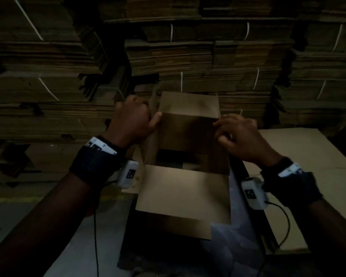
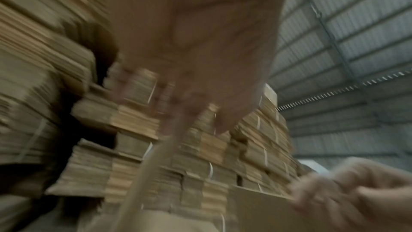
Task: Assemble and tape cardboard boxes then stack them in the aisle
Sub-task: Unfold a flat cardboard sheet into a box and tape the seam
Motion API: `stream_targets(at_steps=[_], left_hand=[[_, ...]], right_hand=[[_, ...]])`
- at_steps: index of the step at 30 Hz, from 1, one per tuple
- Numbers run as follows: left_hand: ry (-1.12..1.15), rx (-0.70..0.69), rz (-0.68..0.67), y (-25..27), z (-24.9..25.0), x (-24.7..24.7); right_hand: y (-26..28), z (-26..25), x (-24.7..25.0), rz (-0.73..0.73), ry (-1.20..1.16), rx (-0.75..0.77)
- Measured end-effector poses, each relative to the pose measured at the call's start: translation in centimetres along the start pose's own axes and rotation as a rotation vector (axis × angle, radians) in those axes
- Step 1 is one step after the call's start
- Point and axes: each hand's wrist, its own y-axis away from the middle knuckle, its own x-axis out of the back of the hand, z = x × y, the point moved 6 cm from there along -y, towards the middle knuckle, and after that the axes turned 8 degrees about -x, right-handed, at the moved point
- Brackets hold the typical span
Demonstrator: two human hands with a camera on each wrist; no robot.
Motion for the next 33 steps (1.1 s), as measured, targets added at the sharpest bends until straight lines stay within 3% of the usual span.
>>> stream_targets(at_steps=[2,3,5,6,8,9,12,17,22,24,28,30,33], left_hand=[[-0.114,0.154,-0.107,1.1,-2.0,-1.4],[-0.143,0.206,-0.186,1.8,-3.2,-2.7],[-0.127,0.251,-0.405,3.3,-4.6,-5.5],[-0.076,0.277,-0.523,4.2,-5.0,-7.1],[0.040,0.335,-0.725,6.2,-4.7,-9.4],[0.120,0.362,-0.802,7.3,-4.2,-10.5],[0.343,0.413,-0.918,10.0,-2.3,-12.7],[0.697,0.428,-0.674,11.6,-0.1,-14.7],[0.905,0.498,-0.441,13.0,0.3,-16.9],[0.892,0.510,-0.410,13.2,1.1,-16.4],[0.813,0.570,-0.305,12.9,3.2,-16.1],[0.760,0.599,-0.250,12.8,4.1,-16.6],[0.735,0.615,-0.222,12.7,5.5,-16.7]], right_hand=[[0.4,3.2,0.7,-0.024,0.121,-0.113],[0.6,4.7,1.1,-0.066,0.026,-0.228],[1.7,6.8,0.8,-0.200,-0.100,-0.461],[2.4,7.3,0.3,-0.284,0.027,-0.541],[3.7,8.2,-1.5,-0.455,0.261,-0.586],[4.2,8.6,-2.7,-0.521,0.245,-0.592],[5.7,8.6,-6.7,-0.565,-0.098,-0.622],[7.5,8.2,-12.2,-0.414,-0.466,-0.606],[7.5,7.3,-13.1,-0.245,-0.542,-0.540],[6.9,8.1,-13.2,-0.228,-0.480,-0.537],[4.5,7.6,-10.8,-0.116,-0.098,-0.456],[3.0,4.8,-9.4,-0.082,0.017,-0.328],[0.9,-1.1,-8.6,-0.109,-0.018,-0.082]])
